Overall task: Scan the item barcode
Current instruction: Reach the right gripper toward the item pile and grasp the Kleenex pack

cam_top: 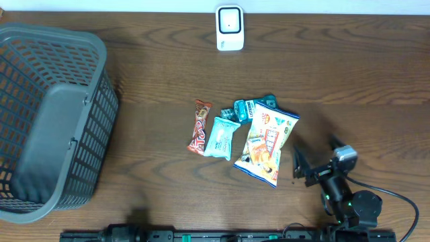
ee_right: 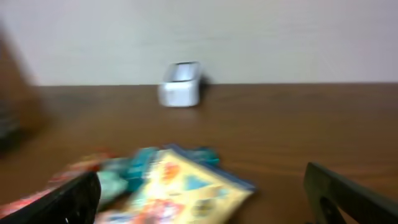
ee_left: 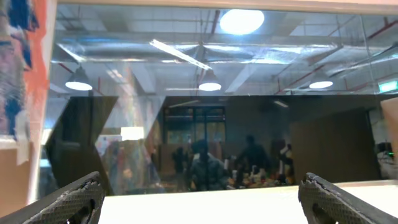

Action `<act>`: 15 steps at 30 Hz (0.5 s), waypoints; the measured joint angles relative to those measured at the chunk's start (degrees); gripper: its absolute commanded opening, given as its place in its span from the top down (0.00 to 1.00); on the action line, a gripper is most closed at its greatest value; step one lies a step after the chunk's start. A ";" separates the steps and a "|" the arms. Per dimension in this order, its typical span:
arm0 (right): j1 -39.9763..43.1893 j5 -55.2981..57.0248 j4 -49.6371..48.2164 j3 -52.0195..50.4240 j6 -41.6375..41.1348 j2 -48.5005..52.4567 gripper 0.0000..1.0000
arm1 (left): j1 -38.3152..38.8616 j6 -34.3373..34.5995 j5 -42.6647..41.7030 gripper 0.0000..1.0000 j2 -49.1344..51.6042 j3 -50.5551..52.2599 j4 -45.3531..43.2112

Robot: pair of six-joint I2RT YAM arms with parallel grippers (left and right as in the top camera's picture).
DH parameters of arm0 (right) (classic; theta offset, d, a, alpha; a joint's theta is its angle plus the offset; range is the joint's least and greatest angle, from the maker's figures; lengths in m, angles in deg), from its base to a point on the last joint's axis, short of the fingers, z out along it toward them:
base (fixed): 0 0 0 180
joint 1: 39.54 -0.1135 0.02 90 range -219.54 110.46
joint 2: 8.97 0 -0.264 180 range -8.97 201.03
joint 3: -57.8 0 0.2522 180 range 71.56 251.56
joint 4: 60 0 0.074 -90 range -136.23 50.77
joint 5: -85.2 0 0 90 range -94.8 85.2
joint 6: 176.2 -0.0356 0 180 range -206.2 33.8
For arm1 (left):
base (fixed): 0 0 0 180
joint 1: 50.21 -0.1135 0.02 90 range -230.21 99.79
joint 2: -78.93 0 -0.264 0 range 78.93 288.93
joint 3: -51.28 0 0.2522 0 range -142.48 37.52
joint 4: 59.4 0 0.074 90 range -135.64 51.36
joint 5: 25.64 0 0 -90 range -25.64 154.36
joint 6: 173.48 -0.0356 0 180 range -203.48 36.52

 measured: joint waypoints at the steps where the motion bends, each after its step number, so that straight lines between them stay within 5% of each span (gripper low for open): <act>1: 0.00 -2.19 0.13 0.00 -1.20 0.00 0.01 | -0.37 0.59 -0.85 0.01 0.00 0.15 0.07; 15: 0.00 -20.24 -5.53 1.84 -14.21 0.85 0.01 | 1.07 3.02 -6.43 0.01 -1.11 0.52 0.50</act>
